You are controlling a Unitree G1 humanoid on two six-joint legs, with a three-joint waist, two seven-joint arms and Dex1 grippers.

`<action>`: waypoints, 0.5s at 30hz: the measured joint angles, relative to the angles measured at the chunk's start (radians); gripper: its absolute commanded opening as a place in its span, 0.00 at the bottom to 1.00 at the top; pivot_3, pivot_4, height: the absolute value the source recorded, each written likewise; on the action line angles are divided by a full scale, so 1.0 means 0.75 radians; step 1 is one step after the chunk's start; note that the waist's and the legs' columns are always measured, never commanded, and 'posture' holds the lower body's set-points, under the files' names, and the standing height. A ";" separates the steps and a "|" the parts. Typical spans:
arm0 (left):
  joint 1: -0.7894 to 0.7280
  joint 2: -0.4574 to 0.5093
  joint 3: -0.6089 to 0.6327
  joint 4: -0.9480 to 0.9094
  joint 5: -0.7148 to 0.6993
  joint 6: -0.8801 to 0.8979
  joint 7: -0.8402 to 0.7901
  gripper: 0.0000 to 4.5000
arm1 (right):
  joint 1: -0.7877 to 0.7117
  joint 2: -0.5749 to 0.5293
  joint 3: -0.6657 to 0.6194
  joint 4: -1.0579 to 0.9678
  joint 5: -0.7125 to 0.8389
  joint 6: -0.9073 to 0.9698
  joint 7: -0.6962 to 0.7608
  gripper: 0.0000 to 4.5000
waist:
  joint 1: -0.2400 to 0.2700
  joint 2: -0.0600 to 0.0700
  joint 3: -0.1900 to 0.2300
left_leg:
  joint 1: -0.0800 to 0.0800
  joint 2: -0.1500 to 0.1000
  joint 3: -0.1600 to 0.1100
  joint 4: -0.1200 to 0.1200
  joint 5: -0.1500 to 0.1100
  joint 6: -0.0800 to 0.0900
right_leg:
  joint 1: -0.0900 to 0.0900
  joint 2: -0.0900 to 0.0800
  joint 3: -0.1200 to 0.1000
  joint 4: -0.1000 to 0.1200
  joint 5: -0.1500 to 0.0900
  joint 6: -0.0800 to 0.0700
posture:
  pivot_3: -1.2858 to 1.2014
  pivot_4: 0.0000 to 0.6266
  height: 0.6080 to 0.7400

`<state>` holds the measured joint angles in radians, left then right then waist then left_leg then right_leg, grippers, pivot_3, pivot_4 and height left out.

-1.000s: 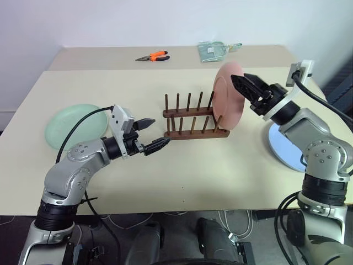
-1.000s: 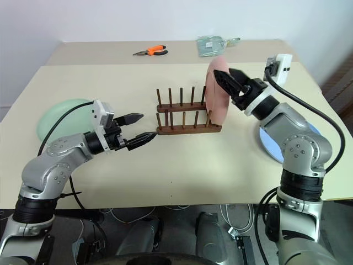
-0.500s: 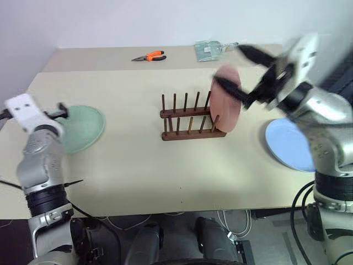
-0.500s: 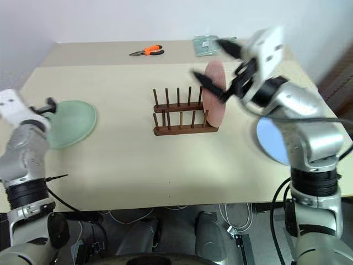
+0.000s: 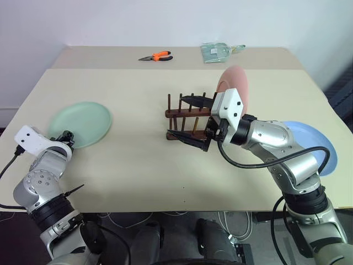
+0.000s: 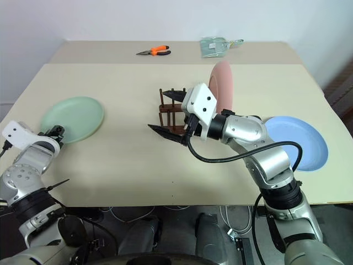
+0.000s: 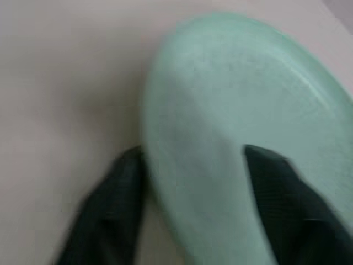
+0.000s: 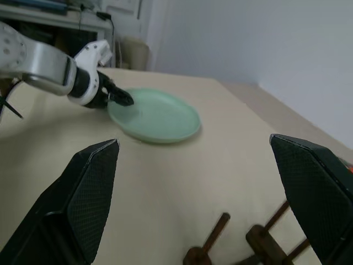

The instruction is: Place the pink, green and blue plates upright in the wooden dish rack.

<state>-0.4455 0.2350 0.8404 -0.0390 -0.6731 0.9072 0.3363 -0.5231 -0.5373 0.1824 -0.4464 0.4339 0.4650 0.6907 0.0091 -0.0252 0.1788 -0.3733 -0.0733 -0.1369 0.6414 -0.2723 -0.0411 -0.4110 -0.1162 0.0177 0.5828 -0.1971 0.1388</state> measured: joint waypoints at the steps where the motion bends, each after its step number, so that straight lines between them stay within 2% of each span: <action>1: 0.000 0.000 -0.001 0.004 -0.006 0.000 0.003 0.13 | 0.003 0.000 0.000 0.000 -0.004 0.000 0.002 1.00 | 0.000 0.000 0.000 | 0.000 0.000 0.000 0.000 0.000 0.000 | 0.000 0.000 0.000 0.000 0.000 0.000 | 0.52 0.24 1.00; 2: 0.000 0.005 -0.011 0.007 -0.005 -0.005 -0.005 0.01 | 0.004 0.000 -0.001 0.000 -0.005 0.002 0.005 1.00 | 0.001 0.000 0.000 | 0.000 0.000 0.000 0.000 0.000 0.000 | 0.000 0.000 0.000 0.000 0.000 0.000 | 0.52 0.24 1.00; 3: 0.005 0.028 -0.052 0.006 0.007 -0.018 -0.045 0.00 | 0.005 -0.002 -0.004 0.000 -0.005 0.009 0.007 1.00 | 0.001 0.000 0.000 | 0.000 0.000 0.000 0.000 0.000 0.000 | 0.000 0.000 0.000 0.000 0.000 0.000 | 0.52 0.24 1.00; 6: 0.022 0.136 -0.297 -0.064 0.095 -0.110 -0.236 0.00 | 0.005 -0.004 -0.004 0.000 -0.004 0.027 0.020 1.00 | 0.008 -0.001 0.000 | -0.001 -0.001 0.000 0.000 0.001 -0.001 | 0.001 0.000 0.000 -0.001 0.000 -0.001 | 0.52 0.24 1.00; 8: 0.012 0.159 -0.422 -0.125 0.124 -0.178 -0.343 0.00 | 0.005 -0.012 0.001 0.001 -0.041 0.016 0.026 1.00 | 0.006 -0.001 0.000 | -0.001 -0.001 0.001 0.000 0.001 -0.001 | 0.002 -0.001 0.001 -0.003 0.000 -0.001 | 0.52 0.24 1.00; 11: -0.071 0.154 -0.605 -0.197 0.139 -0.234 -0.466 0.00 | -0.037 -0.057 0.087 0.043 -0.250 -0.109 0.025 1.00 | 0.004 -0.001 0.001 | -0.001 -0.001 0.001 0.000 0.001 -0.001 | 0.001 -0.001 0.000 -0.003 0.000 -0.001 | 0.52 0.24 1.00; 15: -0.235 0.140 -0.760 -0.318 0.126 -0.240 -0.543 0.00 | -0.140 -0.047 0.204 0.174 -0.499 -0.272 -0.003 1.00 | -0.017 -0.001 0.001 | 0.000 0.000 0.003 -0.002 0.001 -0.001 | 0.000 0.000 0.001 -0.002 0.000 0.000 | 0.52 0.24 1.00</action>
<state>-0.6215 0.3400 0.2707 -0.2778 -0.5788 0.7273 -0.0710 -0.6281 -0.5724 0.3353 -0.3159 0.0597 0.2611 0.6886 -0.0034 -0.0259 0.1794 -0.3732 -0.0735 -0.1349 0.6396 -0.2718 -0.0420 -0.4111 -0.1165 0.0186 0.5813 -0.1969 0.1385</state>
